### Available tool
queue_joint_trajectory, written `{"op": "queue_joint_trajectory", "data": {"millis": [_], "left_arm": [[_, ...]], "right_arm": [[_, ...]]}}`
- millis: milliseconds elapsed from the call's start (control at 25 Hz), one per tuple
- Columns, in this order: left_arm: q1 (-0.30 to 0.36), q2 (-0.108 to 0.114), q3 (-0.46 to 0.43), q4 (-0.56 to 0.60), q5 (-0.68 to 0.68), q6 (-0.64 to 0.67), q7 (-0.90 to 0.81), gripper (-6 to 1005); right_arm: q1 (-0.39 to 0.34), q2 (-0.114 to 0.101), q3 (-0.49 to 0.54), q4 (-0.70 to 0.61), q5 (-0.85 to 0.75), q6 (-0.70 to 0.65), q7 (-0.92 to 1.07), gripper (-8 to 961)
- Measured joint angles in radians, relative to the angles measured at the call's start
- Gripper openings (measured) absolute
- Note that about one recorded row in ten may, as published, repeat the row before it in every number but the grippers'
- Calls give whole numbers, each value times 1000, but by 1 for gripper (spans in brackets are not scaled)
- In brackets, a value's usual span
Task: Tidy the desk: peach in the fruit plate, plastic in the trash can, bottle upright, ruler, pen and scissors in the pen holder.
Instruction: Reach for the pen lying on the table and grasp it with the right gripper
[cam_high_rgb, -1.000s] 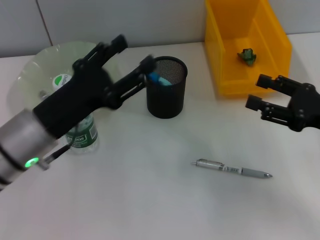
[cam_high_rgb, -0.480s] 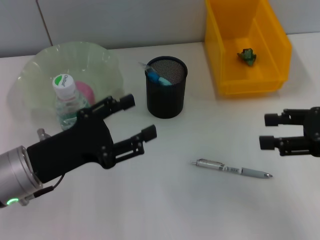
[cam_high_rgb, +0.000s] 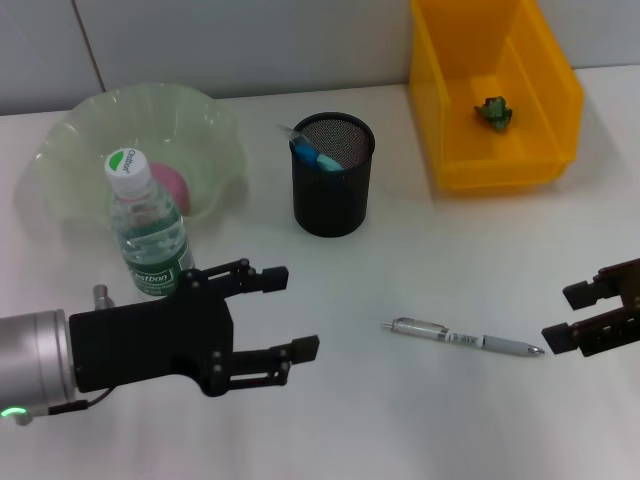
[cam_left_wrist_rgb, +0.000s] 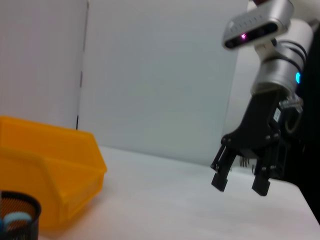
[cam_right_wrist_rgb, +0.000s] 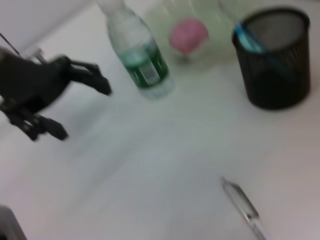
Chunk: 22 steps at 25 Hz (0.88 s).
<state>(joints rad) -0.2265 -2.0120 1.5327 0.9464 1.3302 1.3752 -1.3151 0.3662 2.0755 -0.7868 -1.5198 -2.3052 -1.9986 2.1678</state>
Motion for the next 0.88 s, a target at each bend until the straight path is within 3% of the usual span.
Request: {"op": "queue_joint_trajectory", "data": {"millis": [120,160,360,640,880], "left_arm": [[0,0,0,0,0,0,0,811],[-7,-6,-69,24,101,40,-40,811],[3,-19,-124,41,148,75,-47,811],[12,-33,-140,57,149,87,-86,811],[13,-42,-143,60,192,83,-97,811]], "right_arm": [[26,0,-58,-6,-51,1,30,769],[34,-1,-77,-6,-69,4,31,769],[85,-4,-176,9,-150,21,-30,769],[209,-20,-189,139,-225,66,-237,769],[281,-16,-209,234,-316,108,-310,768]]}}
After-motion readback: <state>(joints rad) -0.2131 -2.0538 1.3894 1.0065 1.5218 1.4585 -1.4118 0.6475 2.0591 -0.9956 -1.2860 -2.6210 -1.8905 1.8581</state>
